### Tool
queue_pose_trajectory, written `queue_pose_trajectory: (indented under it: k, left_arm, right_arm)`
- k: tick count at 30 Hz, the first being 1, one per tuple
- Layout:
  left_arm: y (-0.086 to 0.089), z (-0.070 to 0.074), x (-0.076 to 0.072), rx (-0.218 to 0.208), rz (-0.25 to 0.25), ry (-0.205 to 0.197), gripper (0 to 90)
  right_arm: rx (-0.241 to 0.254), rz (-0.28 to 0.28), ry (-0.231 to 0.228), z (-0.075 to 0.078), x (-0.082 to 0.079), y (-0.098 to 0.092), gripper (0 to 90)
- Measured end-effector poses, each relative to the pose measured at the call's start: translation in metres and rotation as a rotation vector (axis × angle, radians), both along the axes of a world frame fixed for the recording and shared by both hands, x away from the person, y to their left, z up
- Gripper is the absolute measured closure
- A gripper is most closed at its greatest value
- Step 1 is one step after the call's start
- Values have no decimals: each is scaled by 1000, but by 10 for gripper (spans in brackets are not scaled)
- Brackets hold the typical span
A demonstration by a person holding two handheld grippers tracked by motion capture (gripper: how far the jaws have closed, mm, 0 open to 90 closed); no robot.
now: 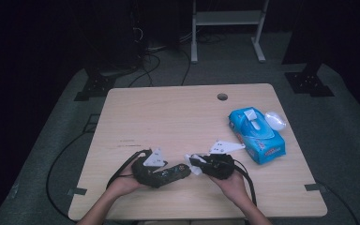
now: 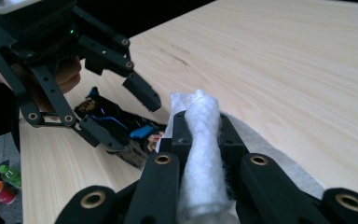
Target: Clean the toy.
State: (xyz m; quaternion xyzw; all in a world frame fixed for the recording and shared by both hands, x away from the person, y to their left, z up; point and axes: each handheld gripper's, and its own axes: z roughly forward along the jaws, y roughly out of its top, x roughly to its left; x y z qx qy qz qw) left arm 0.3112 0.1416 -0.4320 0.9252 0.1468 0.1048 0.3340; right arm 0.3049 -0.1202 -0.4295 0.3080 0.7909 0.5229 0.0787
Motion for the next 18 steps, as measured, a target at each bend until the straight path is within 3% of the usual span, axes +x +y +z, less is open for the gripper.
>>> queue_pose_trajectory:
  k: [3, 8, 10, 13, 16, 18]
  left_arm:
    - [-15, -2, 3, 75, -16, 5, 421]
    - [-31, -5, 8, 183, 0, 24, 435]
    - [-36, -5, 9, 195, -2, 40, 449]
    - [-41, -5, 9, 228, -25, 54, 558]
    - [-45, -3, 6, 260, -40, 5, 568]
    - [-44, 1, 6, 217, -42, -7, 569]
  right_arm:
    - [10, 2, 20, -5, -1, -3, 809]
    - [20, 2, 31, -5, 1, -6, 809]
    - [22, -1, 39, -6, 2, -9, 809]
    - [41, -16, 66, -10, 6, -15, 809]
    - [64, -29, 89, -12, 8, -21, 809]
    - [86, -29, 88, -10, 8, -24, 809]
